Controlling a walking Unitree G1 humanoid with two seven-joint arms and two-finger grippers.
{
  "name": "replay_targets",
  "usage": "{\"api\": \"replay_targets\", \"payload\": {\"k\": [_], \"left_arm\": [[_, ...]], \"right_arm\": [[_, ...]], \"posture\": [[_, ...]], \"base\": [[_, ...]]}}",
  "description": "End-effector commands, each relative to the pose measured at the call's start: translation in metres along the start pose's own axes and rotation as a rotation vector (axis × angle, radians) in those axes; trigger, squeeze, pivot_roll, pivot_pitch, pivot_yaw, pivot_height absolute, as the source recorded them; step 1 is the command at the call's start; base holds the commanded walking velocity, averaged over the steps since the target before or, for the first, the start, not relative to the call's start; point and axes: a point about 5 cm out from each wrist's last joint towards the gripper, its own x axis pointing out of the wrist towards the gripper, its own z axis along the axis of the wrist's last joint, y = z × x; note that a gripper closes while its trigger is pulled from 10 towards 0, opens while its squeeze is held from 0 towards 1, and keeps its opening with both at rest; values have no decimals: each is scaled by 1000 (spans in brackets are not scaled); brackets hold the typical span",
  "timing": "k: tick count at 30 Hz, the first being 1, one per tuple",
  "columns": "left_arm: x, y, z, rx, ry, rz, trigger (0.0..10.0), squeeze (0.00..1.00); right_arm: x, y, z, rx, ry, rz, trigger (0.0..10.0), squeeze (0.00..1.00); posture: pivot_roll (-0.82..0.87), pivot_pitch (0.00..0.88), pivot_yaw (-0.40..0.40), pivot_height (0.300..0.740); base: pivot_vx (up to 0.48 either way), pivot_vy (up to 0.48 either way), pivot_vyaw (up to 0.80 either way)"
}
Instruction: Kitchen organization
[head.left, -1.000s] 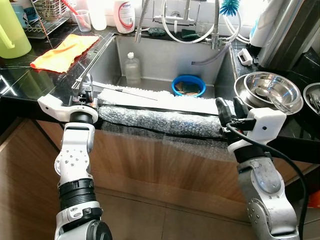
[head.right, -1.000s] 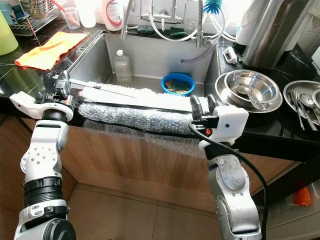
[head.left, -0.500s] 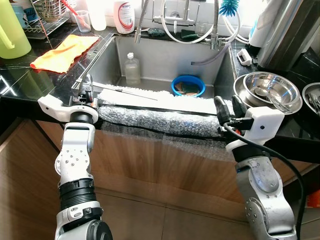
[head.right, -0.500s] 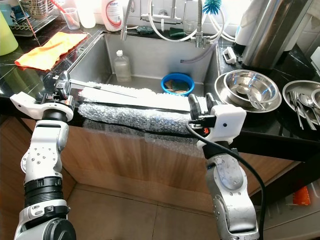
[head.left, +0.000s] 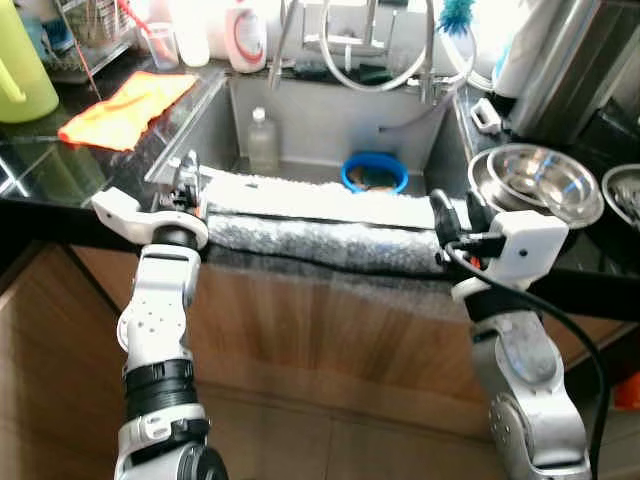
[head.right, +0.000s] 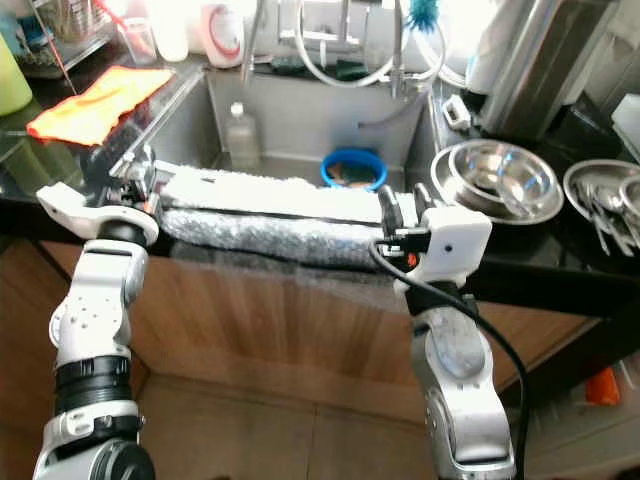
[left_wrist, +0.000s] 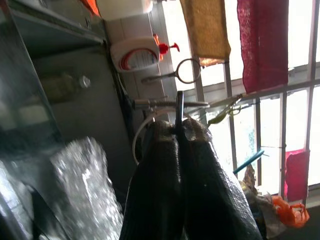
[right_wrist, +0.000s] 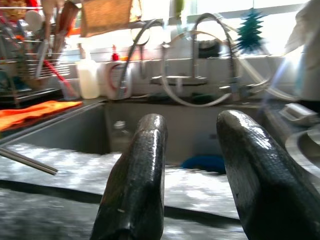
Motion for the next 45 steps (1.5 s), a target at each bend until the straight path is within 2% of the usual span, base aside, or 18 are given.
{"api": "replay_targets", "payload": {"k": [1, 9, 26, 31, 45], "left_arm": [[-1, -6, 6, 12, -18, -23, 10000, 0], [0, -8, 3, 41, -7, -34, 10000, 0], [0, -13, -3, 49, 17, -62, 10000, 0], [-1, -12, -2, 9, -2, -57, 10000, 0], [-2, -13, -5, 6, 8, -68, 10000, 0]], "right_arm": [[2, 3, 0, 3, -5, 7, 10000, 0], [2, 3, -1, 9, 3, -3, 10000, 0], [4, 0, -6, 12, 19, -35, 10000, 0], [4, 1, -6, 1, 8, -32, 10000, 0], [4, 2, -7, -7, 7, -23, 10000, 0]], "posture": [[-70, 61, -15, 740], [-70, 61, -14, 740], [-64, 58, -14, 740], [-64, 59, -15, 740], [-64, 56, -18, 740]], "base": [[0, 480, 0], [0, 278, 0], [0, 0, -645], [0, 0, 0], [182, 0, 0]]}}
